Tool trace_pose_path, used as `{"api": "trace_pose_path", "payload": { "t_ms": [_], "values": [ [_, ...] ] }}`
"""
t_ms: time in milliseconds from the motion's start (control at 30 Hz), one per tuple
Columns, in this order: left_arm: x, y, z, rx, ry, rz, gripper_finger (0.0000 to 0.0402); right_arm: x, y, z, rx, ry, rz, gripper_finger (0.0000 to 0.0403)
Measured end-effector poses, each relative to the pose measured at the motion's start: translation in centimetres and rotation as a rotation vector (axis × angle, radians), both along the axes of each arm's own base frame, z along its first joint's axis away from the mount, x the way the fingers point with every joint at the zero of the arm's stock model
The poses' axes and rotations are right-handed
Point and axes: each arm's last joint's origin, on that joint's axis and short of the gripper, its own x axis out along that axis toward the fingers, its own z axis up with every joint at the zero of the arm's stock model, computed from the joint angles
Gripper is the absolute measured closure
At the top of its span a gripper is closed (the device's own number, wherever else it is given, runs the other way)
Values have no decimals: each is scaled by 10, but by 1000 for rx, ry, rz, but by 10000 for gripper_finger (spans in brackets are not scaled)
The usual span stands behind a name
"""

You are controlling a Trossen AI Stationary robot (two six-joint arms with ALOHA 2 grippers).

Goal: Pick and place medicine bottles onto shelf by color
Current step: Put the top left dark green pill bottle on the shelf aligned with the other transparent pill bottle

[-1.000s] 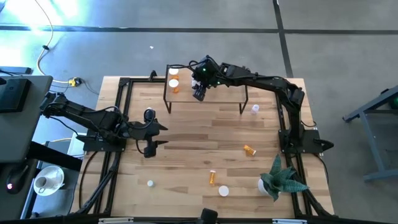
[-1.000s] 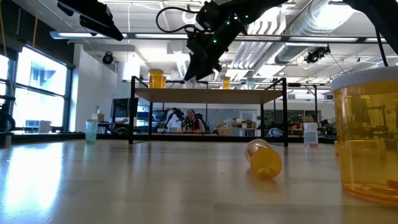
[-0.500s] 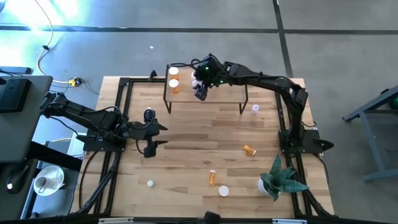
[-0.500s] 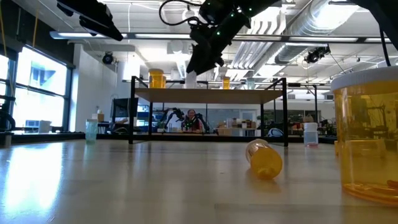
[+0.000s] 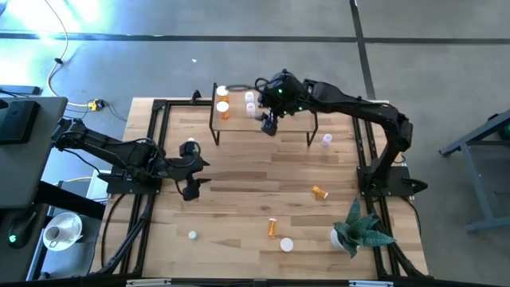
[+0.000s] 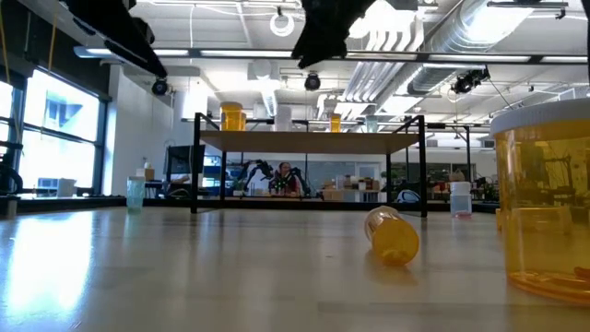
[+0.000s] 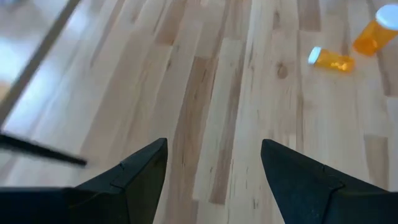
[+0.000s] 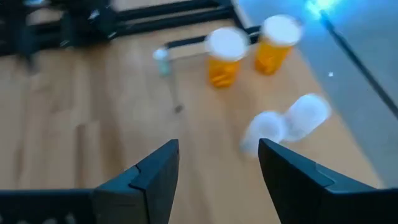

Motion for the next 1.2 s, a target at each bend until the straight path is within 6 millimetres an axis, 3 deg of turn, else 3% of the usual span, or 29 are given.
{"api": "trace_pose_path", "payload": {
  "t_ms": [333,600,733,933,1200],
  "values": [
    [-16,-27,-44,-134,94,-20,151,-6,65,-1,33,145,175,191],
    [-27,-50,-48,-107,24,5,151,-3,95,-1,-1,147,247,192],
    [-31,-45,-49,-32,-64,200,151,-2,101,-1,-25,151,245,192],
    [-33,-30,-56,-72,-99,518,151,-2,106,-1,-28,155,255,192],
    [-29,0,-87,-38,-89,838,151,-2,106,-1,-28,155,254,192]
  ]
}}
